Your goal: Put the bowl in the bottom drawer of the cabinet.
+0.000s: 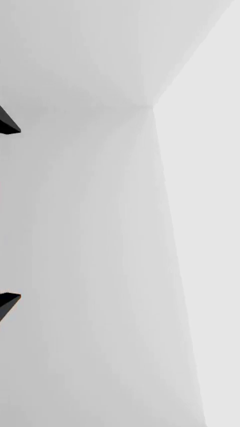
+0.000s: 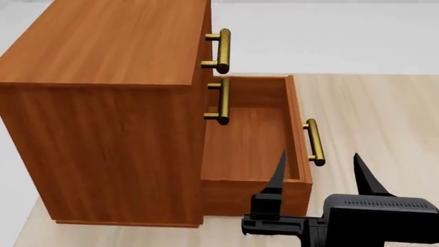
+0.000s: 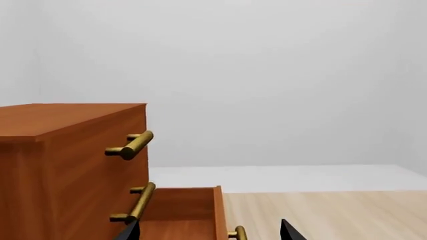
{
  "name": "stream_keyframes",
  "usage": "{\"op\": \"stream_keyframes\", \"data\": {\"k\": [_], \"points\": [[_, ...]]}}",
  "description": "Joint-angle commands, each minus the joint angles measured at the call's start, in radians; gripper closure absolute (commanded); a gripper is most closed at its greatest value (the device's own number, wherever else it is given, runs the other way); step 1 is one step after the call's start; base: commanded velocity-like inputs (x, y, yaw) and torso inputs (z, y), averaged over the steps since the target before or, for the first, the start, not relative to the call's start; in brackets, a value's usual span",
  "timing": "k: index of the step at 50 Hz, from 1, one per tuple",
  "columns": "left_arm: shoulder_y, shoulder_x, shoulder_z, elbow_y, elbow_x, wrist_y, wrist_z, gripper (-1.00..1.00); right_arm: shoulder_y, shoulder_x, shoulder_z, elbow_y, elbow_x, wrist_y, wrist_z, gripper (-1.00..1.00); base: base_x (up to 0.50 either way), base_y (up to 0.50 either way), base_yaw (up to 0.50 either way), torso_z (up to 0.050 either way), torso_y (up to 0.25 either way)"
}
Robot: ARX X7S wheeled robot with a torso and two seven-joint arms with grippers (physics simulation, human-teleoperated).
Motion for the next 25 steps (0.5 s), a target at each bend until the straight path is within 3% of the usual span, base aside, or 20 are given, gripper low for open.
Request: {"op": "stream_keyframes", "data": {"k": [1,17,25], "points": [[0.004,-0.003,0.006,-0.005,0.004,0.011,0.000,-1.00,0.003,0.002,-0.004,0.005,0.004,-0.002,0.003,-1.00,0.34,0.00,0.00,0.000,0.000],[0.007,-0.008,0.017,-0.013,0.012,0.027,0.002,-1.00,0.004,0.005,-0.008,0.012,0.008,-0.007,0.011,-1.00,0.35,0.00,0.00,0.000,0.001],[0.016,-0.011,0.013,-0.011,0.010,0.034,0.001,-1.00,0.000,0.007,-0.009,0.011,0.014,-0.010,0.010,-1.00,0.00,0.00,0.00,0.000,0.000]]}}
